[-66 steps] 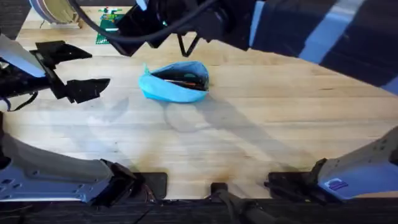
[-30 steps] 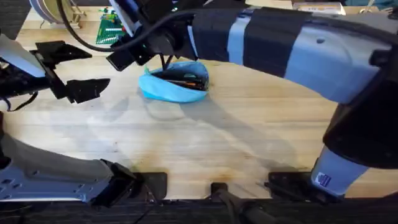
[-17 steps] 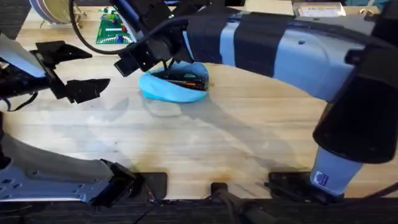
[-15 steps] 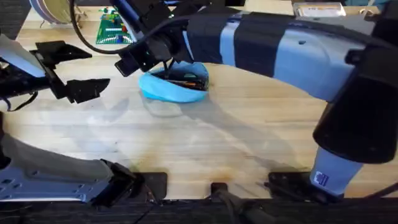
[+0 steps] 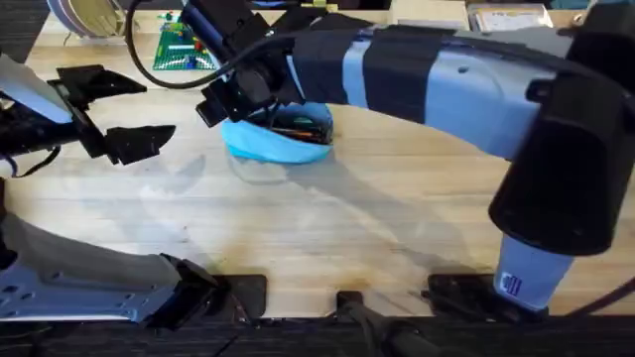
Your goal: Unzip the bag, pick up the pens from the table one at a time and place them inside, then zip the bag closed.
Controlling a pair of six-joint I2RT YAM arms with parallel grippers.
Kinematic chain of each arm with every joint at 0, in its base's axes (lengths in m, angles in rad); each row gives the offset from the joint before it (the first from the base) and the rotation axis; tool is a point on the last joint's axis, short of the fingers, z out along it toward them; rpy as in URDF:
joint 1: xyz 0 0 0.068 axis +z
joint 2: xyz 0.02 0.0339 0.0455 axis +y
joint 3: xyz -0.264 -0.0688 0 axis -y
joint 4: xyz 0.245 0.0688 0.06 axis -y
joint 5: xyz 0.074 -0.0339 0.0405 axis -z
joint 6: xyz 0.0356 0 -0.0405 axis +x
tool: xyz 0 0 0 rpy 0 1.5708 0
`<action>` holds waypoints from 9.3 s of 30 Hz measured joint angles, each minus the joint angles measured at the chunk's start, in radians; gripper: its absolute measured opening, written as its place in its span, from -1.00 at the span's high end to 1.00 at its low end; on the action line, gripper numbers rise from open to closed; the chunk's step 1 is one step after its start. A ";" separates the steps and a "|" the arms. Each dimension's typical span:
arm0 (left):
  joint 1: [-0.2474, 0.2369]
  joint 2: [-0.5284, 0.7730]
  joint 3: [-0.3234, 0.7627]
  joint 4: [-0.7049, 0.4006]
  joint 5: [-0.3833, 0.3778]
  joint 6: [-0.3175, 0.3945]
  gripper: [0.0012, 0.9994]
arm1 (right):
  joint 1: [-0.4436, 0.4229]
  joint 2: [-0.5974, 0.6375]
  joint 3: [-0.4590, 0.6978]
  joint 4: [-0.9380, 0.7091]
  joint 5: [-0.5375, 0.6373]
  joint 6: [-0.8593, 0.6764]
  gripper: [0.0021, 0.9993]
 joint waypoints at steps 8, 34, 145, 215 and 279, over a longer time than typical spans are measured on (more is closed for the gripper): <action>0.000 0.000 0.000 0.000 0.000 0.000 -0.99 | 0.000 0.000 0.001 -0.022 -0.048 0.025 -0.41; 0.000 0.000 0.000 0.000 0.000 0.000 -0.99 | 0.000 0.000 0.001 -0.040 -0.117 0.034 0.76; -0.240 0.233 0.002 0.038 0.213 0.233 -0.99 | -0.034 -0.051 0.001 -0.047 -0.120 -0.074 0.94; -0.324 0.300 0.002 -0.046 0.080 0.234 0.92 | -0.044 -0.051 0.001 -0.092 -0.108 -0.077 0.94; -0.338 0.300 0.002 -0.043 0.103 0.234 0.92 | -0.228 -0.089 0.017 -0.401 0.042 -0.166 0.94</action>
